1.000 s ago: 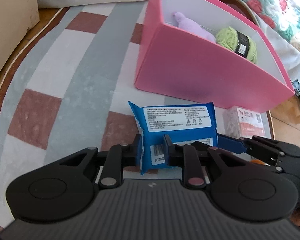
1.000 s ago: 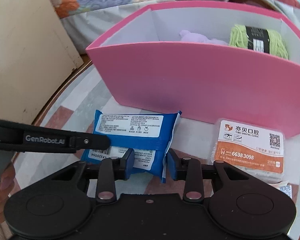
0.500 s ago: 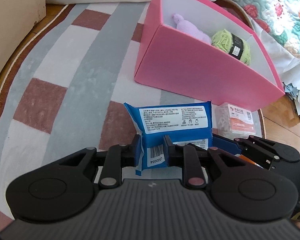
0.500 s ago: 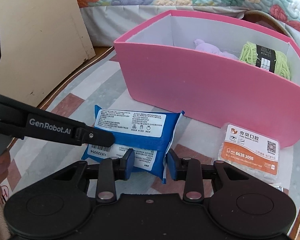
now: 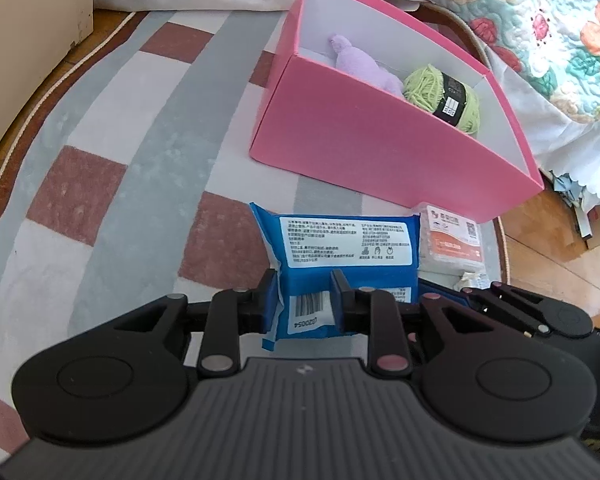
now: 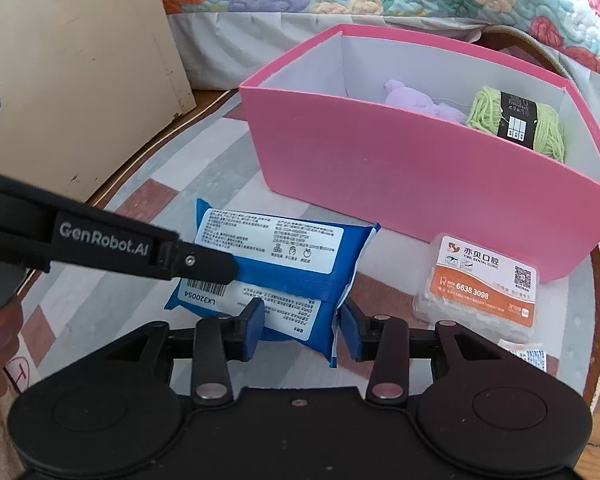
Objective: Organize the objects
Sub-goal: 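Lift the blue wipe pack with the left tool and carry it into the pink box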
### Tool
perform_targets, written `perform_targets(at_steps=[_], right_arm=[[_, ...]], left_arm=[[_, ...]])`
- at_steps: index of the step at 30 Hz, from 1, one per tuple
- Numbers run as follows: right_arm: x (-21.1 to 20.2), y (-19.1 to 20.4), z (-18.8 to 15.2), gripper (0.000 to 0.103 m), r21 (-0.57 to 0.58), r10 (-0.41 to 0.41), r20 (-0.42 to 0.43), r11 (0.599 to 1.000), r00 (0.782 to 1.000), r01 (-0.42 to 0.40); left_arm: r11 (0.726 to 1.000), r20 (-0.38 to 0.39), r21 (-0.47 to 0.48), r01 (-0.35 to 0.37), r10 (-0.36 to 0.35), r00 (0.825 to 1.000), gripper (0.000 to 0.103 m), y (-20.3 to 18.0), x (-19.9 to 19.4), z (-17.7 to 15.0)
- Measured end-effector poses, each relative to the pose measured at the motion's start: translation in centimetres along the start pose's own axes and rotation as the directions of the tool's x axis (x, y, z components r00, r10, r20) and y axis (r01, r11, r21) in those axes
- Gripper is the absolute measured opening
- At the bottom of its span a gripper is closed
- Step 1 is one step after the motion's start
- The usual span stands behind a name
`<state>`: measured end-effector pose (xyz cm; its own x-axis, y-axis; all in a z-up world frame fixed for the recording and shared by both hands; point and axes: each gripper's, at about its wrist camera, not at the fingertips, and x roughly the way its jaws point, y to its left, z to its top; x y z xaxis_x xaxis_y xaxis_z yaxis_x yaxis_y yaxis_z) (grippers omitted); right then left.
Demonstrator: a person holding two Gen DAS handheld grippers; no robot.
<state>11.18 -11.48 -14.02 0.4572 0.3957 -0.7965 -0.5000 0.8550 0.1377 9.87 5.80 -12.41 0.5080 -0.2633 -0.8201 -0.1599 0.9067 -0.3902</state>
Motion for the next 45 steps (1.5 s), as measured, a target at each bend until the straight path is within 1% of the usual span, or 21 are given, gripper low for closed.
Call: perform_targets(at_steps=[2,7,12,14,17,22,26,29,32,34,36,39,45], right_arm=[[-0.4,0.1,-0.1,0.050,-0.005,0.005,-0.002,1.000,1.000,-0.005],[-1.3,0.4,-0.1,0.056,-0.020,-0.001,-0.010,1.000,1.000,0.001],[-2.4,0.4,0.0,0.064,-0.026,0.013,-0.006,1.000,1.000,-0.013],[-2.9,0.6,-0.1,0.067,-0.039,0.027,-0.007,0.999,1.000,-0.027],[-3.6,1.0,0.0,0.072,-0.050,0.028,0.000,0.998,1.000,-0.028],[-5.0,1.3,0.3,0.075,-0.064,0.031,0.013,0.998,0.999,-0.030],[-6.3,1.6,0.5,0.078,-0.072,0.035,0.026,0.997,0.999,-0.034],[-7.3,1.9,0.9,0.083,-0.084,0.044,0.037,0.996,0.998,-0.041],[-8.3,2.1,1.2,0.085,-0.088,0.055,0.052,0.995,0.997,-0.051],[-9.0,2.2,1.4,0.086,-0.090,0.061,0.060,0.994,0.996,-0.055],[-9.5,2.4,1.5,0.088,-0.096,0.059,0.066,0.994,0.996,-0.053],[-10.1,2.6,1.6,0.089,-0.110,0.043,0.079,0.993,0.996,-0.034],[-11.3,1.9,2.3,0.090,-0.092,0.031,0.114,0.996,0.993,-0.021]], left_arm=[[1.000,-0.002,-0.010,0.004,-0.004,1.000,0.029,-0.1,-0.3,-0.2],[1.000,-0.005,-0.016,0.027,-0.027,1.000,0.030,-0.6,-1.2,-1.0],[0.997,0.011,-0.029,0.064,-0.064,0.998,0.030,-0.7,-2.6,-1.7],[0.997,0.017,-0.025,0.078,-0.078,0.997,0.031,-0.9,-3.2,-1.9],[0.995,0.025,-0.018,0.098,-0.097,0.995,0.032,-1.1,-4.0,-2.1],[0.994,0.024,0.009,0.111,-0.111,0.994,0.035,-1.9,-5.4,-2.1],[0.994,0.021,0.031,0.109,-0.110,0.994,0.036,-2.7,-6.5,-1.7],[0.992,0.025,0.054,0.110,-0.111,0.993,0.036,-3.3,-7.6,-1.4],[0.991,0.032,0.079,0.104,-0.107,0.994,0.036,-3.9,-8.6,-1.1],[0.990,0.037,0.089,0.107,-0.111,0.993,0.039,-4.3,-9.2,-1.0],[0.989,0.045,0.094,0.118,-0.123,0.991,0.040,-4.6,-9.7,-1.0],[0.986,0.050,0.105,0.128,-0.134,0.990,0.040,-5.1,-10.2,-0.9],[0.981,0.064,0.134,0.141,-0.150,0.987,0.040,-6.3,-11.0,-0.4]])
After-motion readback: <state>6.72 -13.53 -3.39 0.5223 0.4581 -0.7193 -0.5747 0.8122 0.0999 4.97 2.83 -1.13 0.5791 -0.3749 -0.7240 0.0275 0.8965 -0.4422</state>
